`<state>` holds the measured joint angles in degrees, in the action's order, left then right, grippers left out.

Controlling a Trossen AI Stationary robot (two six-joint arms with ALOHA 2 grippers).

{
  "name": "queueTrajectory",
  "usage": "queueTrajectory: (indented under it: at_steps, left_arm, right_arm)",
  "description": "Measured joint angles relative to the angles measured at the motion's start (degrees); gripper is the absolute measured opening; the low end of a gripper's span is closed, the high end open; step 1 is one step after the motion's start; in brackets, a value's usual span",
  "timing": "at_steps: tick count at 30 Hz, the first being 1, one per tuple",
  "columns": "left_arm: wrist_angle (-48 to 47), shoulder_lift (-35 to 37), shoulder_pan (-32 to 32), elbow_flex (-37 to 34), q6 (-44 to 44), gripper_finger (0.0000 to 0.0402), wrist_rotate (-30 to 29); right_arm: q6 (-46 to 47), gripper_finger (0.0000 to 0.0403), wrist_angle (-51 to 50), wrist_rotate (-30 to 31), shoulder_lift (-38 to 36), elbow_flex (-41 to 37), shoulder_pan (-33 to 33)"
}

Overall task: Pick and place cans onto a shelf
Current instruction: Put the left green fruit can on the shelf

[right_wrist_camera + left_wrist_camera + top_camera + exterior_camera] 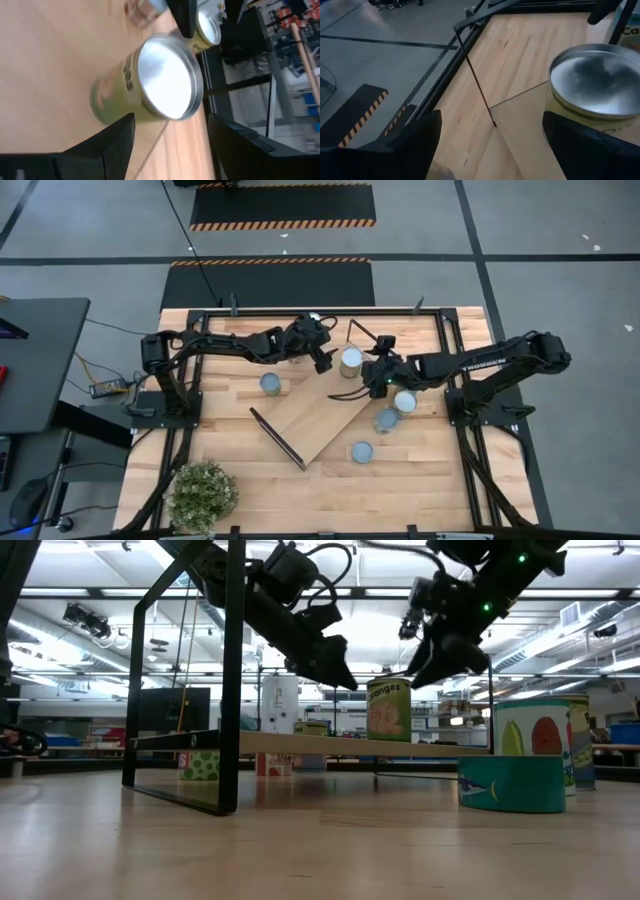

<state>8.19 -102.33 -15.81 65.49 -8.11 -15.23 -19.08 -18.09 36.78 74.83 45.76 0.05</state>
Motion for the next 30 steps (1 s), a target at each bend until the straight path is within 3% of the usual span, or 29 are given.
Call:
queueTrajectory:
  at_steps: [6,11,16,30]
  left_arm:
    - [0.66,-1.07,0.11,-0.09,0.01,0.0352,0.47]
    - [0.7,-1.44,1.2,-0.06,-0.13,0.0352,1.37]
    - [-0.24,-1.44,2.5,-0.06,-3.08,0.0352,-2.88]
    - [-4.24,-1.16,3.61,-0.04,-2.66,0.0352,-4.13]
  right_arm:
    - [-3.96,0.0261,1.45,5.7,3.06,0.0,-0.08]
    - [-8.64,0.0261,4.25,6.43,4.27,0.0,-0.51]
    - [-12.63,0.0261,7.78,6.71,4.83,-0.04,-1.76]
    - [-15.23,0.0261,9.03,8.57,4.67,-0.02,-3.45]
